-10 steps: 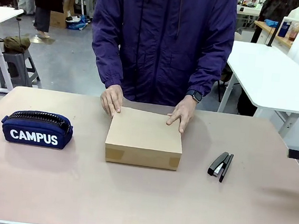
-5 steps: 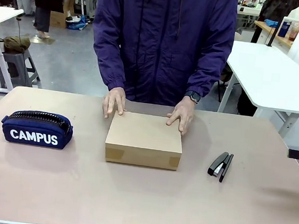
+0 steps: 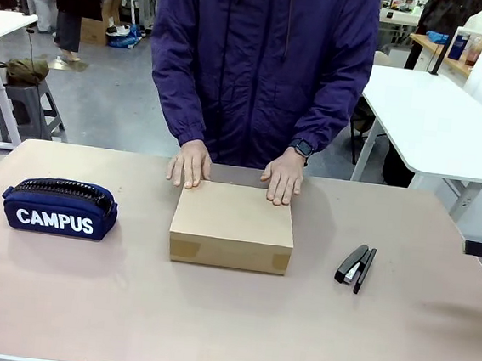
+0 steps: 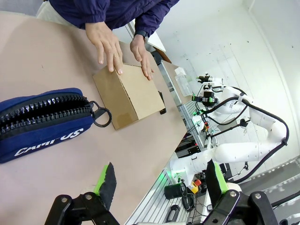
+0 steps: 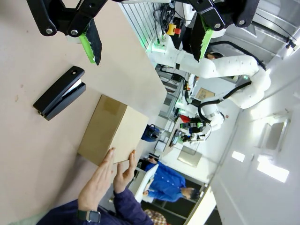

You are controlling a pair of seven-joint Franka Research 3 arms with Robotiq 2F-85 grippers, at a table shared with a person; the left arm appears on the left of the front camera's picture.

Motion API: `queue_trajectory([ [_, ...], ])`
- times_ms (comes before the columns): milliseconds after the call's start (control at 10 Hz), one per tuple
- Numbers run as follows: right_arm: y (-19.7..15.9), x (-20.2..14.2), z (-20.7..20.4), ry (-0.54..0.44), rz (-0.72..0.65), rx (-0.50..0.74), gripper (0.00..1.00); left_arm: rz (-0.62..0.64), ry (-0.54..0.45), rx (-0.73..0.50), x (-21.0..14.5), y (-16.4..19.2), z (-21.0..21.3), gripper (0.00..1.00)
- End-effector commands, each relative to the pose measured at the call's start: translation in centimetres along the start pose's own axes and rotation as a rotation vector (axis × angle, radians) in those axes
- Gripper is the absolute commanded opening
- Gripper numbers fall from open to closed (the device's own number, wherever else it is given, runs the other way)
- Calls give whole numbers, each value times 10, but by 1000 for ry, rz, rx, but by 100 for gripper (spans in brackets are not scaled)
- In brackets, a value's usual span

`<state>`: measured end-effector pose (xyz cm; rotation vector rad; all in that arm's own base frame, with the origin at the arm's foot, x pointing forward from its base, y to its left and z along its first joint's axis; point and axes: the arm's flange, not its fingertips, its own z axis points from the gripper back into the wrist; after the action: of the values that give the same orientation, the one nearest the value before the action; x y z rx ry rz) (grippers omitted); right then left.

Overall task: Pack the item into the box.
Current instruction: Close the Mailer Box.

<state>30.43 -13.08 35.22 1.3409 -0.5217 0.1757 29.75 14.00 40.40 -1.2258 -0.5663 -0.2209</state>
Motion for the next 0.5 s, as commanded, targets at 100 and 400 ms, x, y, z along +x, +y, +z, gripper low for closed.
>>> queue_trajectory([
  [100, 3, -1, 1, 0, 7, -2, 100, 11, 0, -5, -3, -6, -2, 100],
  [400, 3, -1, 1, 0, 7, -2, 100, 11, 0, -5, -3, -6, -2, 100],
])
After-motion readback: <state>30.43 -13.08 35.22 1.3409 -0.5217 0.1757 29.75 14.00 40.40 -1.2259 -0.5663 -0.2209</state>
